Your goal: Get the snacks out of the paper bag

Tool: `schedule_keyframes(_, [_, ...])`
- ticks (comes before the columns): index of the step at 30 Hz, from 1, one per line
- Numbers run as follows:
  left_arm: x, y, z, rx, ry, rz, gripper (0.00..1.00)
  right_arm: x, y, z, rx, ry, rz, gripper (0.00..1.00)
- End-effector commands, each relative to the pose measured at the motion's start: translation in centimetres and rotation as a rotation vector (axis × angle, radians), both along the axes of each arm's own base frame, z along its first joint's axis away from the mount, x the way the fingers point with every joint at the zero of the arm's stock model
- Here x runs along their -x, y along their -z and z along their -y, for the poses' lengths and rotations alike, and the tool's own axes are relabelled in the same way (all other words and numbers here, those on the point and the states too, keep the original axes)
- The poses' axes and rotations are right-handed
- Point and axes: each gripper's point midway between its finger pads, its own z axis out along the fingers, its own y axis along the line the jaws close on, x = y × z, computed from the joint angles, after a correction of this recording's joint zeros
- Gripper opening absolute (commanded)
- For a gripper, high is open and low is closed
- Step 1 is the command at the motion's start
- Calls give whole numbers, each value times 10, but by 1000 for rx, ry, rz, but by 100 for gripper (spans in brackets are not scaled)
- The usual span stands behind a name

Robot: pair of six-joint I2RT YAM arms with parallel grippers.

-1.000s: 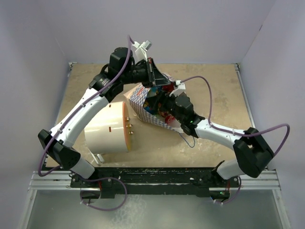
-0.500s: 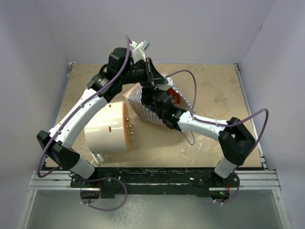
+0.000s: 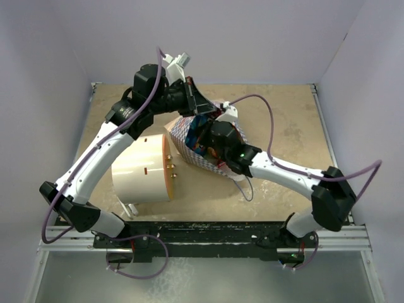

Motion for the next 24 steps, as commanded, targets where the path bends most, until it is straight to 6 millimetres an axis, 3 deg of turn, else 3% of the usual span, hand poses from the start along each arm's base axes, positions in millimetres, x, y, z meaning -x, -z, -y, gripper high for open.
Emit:
schedule_keyframes(1, [18, -56, -13, 129, 13, 131, 0, 33, -51, 7, -126, -110, 58, 0])
schedule_keyframes(2, [18, -54, -14, 133, 10, 125, 0, 38, -56, 12, -138, -110, 55, 0])
schedule_keyframes(3, [18, -55, -15, 145, 13, 129, 0, 45, -47, 19, -129, -109, 37, 0])
schedule_keyframes(8, [21, -54, -17, 176, 20, 122, 0, 70, -65, 43, -160, -129, 38, 0])
schedule_keyframes(15, [17, -38, -17, 158, -4, 58, 0, 83, -93, 66, -175, -97, 52, 0])
schedule_keyframes(17, [16, -35, -15, 160, -7, 40, 0, 80, -95, 65, -159, -91, 54, 0])
schedule_keyframes(24, [9, -31, -10, 152, -18, -25, 0, 71, -140, 47, -135, -145, 119, 0])
